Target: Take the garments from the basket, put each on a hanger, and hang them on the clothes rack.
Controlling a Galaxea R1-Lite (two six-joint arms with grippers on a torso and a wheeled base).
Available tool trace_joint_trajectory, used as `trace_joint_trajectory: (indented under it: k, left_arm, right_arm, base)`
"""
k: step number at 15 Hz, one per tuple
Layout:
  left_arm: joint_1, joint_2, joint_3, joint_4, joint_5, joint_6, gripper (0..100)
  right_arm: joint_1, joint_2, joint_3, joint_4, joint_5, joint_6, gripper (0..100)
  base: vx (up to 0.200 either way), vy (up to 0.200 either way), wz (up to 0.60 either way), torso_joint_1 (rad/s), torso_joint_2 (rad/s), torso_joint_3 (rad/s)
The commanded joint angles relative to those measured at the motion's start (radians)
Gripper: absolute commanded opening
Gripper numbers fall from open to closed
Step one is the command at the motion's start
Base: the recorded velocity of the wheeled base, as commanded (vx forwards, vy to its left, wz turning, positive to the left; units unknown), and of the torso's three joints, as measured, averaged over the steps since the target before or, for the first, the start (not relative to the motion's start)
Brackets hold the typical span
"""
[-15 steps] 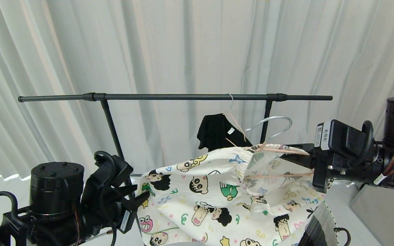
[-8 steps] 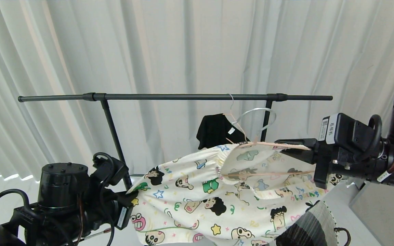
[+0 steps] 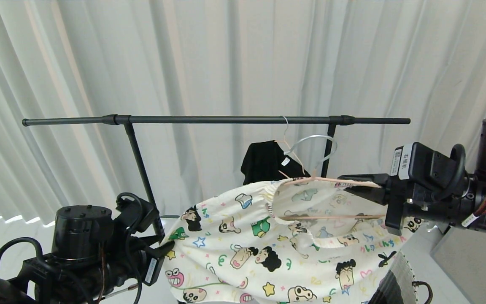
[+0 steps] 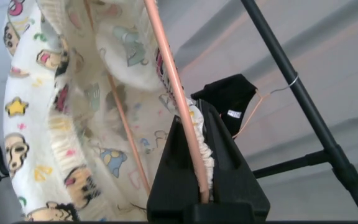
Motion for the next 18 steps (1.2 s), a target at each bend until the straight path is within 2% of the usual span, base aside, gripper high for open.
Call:
trace_joint_trajectory:
  k: [1,4,7,8,9,10,14,18]
  left_arm:
    - [0.0,-0.001,0.048,-0.036,-0.002,-0.003,100]
    - [0.003,-0.055,0.112,-0.072,-0.002,-0.007,100]
    - [0.021,-0.082,0.043,-0.102,0.018,-0.024,100]
    - [0.027,-0.081,0.026,-0.116,0.052,-0.024,100]
    - [0.038,-0.076,0.0,-0.136,0.149,-0.024,100]
    - [0.05,-0.078,-0.011,-0.136,0.204,-0.026,100]
    - [0.093,-0.081,-0.017,-0.179,0.265,-0.033,100]
    - [0.095,-0.082,-0.017,-0.199,0.348,-0.032,100]
  right_arm:
    - [-0.001,-0.001,0.01,0.001,-0.001,0.001,0]
    - [-0.031,-0.012,0.034,-0.004,-0.035,0.052,0]
    - [-0.077,-0.041,0.083,-0.005,-0.041,0.074,0]
    - [-0.086,-0.049,0.099,-0.005,-0.041,0.077,0]
    - [-0.102,-0.07,0.129,-0.005,-0.042,0.078,0]
    - [-0.111,-0.086,0.152,-0.005,-0.042,0.084,0]
    - [-0.139,-0.132,0.215,-0.005,-0.053,0.117,0]
    - [-0.14,-0.153,0.284,-0.005,-0.121,0.189,0]
  base:
    - [0.0,0.0,0.0,0.0,0.0,0.0]
    - [0.0,0.0,0.0,0.0,0.0,0.0]
    - [0.0,0.0,0.0,0.0,0.0,0.0]
    - [0.0,0.0,0.0,0.0,0.0,0.0]
    - [0.0,0.0,0.0,0.0,0.0,0.0]
    - [0.0,0.0,0.0,0.0,0.0,0.0]
    - [0.0,0.0,0.0,0.0,0.0,0.0]
    - [0.0,0.0,0.0,0.0,0.0,0.0]
